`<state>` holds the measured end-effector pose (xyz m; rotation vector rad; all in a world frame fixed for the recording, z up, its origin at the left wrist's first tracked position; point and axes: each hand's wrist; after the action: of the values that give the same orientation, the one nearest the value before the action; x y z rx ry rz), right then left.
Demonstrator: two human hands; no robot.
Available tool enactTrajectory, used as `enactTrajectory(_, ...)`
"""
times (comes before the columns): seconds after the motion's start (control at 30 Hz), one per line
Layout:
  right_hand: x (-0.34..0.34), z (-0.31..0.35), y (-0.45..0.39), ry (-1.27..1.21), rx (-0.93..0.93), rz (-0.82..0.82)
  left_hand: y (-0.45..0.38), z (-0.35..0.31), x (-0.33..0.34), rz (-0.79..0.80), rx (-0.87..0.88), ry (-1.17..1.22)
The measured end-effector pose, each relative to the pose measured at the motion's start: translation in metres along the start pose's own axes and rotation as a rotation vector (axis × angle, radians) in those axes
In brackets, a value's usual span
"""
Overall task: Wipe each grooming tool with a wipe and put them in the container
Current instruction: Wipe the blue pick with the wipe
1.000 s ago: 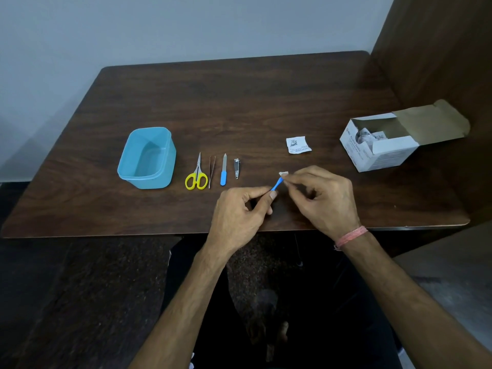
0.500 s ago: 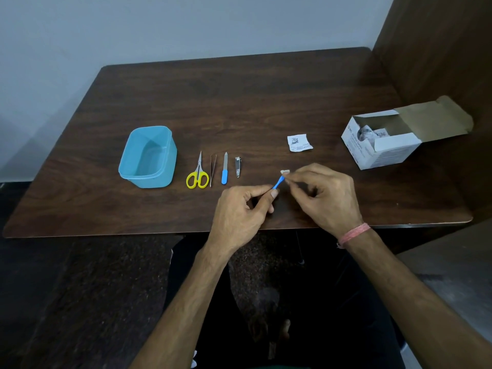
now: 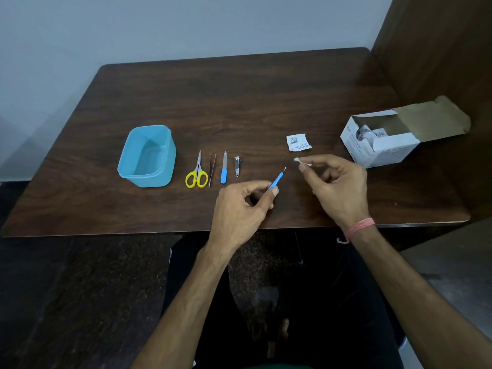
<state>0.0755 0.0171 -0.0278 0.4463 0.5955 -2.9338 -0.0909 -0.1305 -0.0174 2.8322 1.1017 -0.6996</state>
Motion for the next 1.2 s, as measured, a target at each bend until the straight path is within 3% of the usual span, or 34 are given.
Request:
enactTrajectory(0.4, 0.003, -0.003, 0.001, -0.011, -0.033, 0.030, -0.001, 0.004, 0.003, -0.031, -0.036, 0.024)
enactTrajectory(0.9, 0.007, -0.003, 0.009, 0.129, -0.314, 0.150, -0.001, 0.008, 0.004, -0.047, -0.016, 0.053)
enactTrajectory(1.03, 0.008, -0.003, 0.012, 0.190, -0.369, 0.115, -0.001, 0.009, 0.004, -0.044, -0.027, 0.030)
enactTrajectory(1.2, 0.006, -0.001, 0.009, 0.159, -0.263, -0.066, -0.002, 0.010, 0.005, -0.050, -0.040, 0.025)
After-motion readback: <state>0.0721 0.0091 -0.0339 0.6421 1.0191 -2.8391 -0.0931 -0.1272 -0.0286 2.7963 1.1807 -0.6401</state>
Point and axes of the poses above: each hand's wrist, its own y-axis away from the middle knuckle, its own x-axis out of the palm, z = x × y, and after that the axes turned 10 degrees about -z, right-handed
